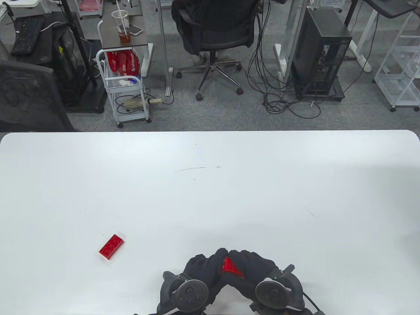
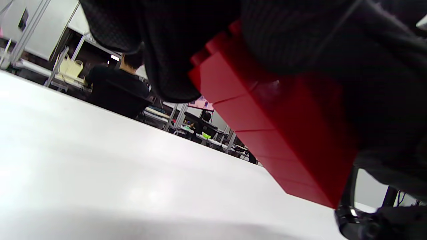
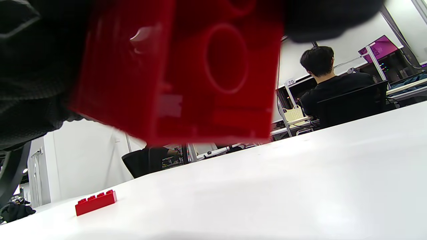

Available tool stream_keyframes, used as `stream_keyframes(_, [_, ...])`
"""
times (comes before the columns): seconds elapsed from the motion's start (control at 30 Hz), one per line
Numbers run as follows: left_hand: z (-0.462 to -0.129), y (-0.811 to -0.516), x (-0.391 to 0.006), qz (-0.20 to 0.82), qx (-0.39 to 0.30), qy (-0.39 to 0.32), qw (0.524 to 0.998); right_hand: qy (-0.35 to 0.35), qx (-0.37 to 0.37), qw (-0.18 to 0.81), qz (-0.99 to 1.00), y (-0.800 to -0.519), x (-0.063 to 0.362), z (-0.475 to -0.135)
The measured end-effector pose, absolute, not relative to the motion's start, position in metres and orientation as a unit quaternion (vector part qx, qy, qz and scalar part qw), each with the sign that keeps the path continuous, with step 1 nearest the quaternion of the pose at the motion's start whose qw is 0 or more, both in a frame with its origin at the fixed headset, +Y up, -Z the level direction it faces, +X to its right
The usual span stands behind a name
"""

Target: Separate stacked toy bricks from each other

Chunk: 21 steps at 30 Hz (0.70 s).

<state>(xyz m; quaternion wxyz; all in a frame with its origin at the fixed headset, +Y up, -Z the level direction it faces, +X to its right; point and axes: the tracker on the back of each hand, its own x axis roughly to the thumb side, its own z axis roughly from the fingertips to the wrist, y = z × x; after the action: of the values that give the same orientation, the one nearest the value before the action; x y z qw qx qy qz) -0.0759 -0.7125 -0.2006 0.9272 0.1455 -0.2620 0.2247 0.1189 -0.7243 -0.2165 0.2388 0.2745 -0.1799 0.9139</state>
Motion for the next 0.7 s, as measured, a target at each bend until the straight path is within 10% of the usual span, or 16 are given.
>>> stream_keyframes(0.7, [-0.214, -0.702, -0.11, 0.157, 0.214, -0.201, 0.943, -0.177, 0.242, 0.245, 0.922, -0.734, 0.127, -0.23])
